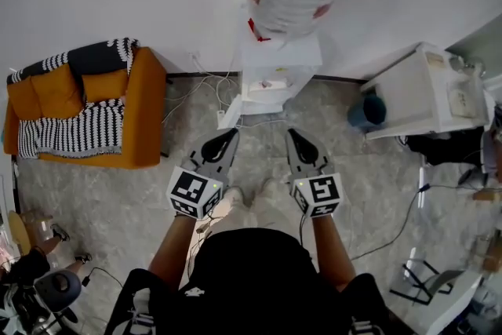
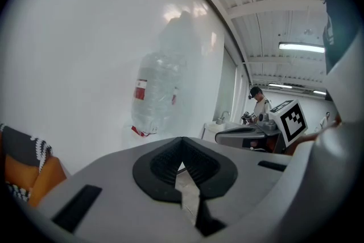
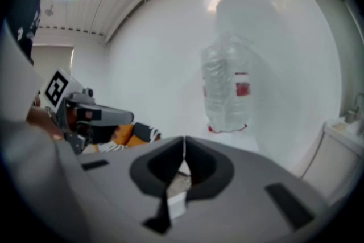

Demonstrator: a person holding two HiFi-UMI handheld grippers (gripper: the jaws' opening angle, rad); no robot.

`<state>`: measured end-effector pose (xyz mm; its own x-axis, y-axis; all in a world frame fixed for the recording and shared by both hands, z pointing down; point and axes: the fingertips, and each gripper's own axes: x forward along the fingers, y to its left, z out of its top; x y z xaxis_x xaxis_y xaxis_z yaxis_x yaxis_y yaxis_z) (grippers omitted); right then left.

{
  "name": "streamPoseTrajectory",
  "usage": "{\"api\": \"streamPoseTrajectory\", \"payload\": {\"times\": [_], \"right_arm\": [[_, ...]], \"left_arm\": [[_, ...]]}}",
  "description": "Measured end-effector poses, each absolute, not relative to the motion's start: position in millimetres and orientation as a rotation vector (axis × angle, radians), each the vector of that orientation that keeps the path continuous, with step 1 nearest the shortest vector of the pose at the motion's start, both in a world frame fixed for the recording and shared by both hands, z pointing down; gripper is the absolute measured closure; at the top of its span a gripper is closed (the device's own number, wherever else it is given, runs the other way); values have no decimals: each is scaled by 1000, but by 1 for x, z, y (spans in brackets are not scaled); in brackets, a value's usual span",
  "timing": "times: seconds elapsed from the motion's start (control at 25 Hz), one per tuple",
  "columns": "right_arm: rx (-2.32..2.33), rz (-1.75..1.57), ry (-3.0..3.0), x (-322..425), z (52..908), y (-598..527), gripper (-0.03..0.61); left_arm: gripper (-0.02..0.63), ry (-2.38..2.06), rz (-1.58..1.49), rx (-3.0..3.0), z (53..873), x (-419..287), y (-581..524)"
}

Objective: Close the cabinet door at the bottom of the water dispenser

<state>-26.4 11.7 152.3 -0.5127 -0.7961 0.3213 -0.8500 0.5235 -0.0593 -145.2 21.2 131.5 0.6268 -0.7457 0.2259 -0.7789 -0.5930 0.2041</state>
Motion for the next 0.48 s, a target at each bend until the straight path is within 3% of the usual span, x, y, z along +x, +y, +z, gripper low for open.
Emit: {"api": "streamPoseTrajectory", "payload": {"times": [0.48], "right_arm": [[1261, 427, -2460, -17, 222, -9, 543]], "left_arm": [[603, -1221, 223, 2439, 205, -129, 13]]}}
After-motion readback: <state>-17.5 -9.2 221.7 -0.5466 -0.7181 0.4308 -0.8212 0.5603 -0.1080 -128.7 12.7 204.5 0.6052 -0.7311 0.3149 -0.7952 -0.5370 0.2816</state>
